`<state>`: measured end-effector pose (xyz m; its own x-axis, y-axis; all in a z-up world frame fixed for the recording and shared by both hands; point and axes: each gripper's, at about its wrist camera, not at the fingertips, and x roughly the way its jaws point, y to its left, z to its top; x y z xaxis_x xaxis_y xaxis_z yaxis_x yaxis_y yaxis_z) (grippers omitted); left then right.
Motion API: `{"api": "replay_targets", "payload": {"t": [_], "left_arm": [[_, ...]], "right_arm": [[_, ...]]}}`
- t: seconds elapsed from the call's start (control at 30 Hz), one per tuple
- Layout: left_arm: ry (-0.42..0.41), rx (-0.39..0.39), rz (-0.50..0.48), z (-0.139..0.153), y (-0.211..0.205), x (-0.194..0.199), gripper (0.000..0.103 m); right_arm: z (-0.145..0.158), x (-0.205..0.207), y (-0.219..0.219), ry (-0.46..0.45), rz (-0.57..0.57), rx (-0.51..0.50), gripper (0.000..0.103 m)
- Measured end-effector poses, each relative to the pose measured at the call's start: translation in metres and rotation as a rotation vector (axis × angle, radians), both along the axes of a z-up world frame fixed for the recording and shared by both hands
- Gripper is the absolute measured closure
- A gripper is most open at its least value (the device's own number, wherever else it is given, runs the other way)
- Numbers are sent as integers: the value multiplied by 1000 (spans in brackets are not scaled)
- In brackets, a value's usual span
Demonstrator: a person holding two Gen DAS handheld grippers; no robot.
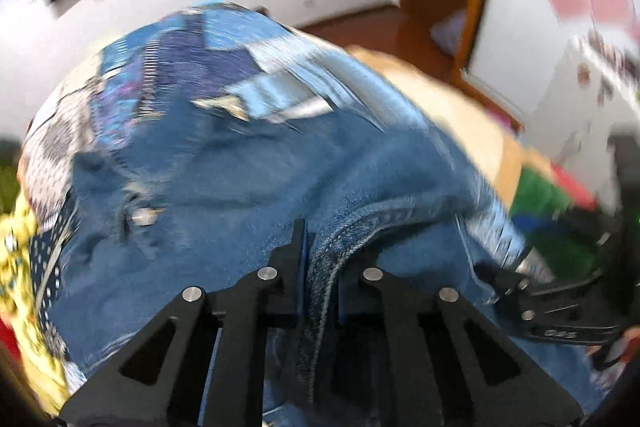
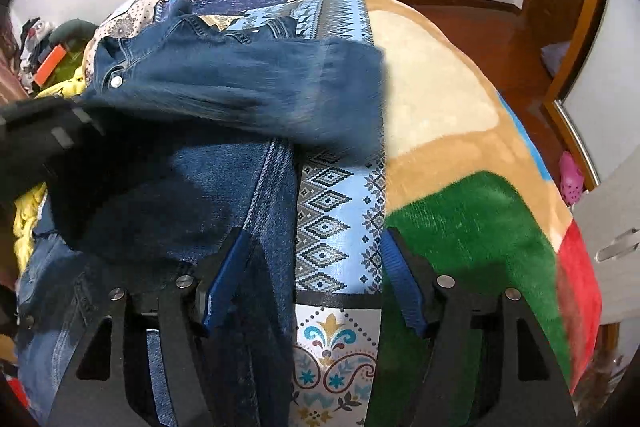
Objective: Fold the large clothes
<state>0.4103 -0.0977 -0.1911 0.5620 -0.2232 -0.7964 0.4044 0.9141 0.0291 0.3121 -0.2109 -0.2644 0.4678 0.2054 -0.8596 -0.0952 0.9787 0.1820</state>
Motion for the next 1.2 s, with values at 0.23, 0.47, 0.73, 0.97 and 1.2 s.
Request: {"api": "replay_targets", "payload": {"t": [0.23,0.47,0.73,0.97,1.2], "left_arm": [[10,-121,211,19,104,-24,90],[194,-143,342,-48,167,-73,43],[117,99,283,-44,132,-88,36],[-17,277,64,-31,67,-75,30],[-37,409,-52,-61,20,-47,30]], "right_arm": [[-3,1,9,-3,19,-82,37],[-2,-2,13,5,12,-119,35],[8,0,11,56,-2,-107,35],[33,-4,10,18,6,-40,35],[34,-1,21,9,34,-37,34]]}}
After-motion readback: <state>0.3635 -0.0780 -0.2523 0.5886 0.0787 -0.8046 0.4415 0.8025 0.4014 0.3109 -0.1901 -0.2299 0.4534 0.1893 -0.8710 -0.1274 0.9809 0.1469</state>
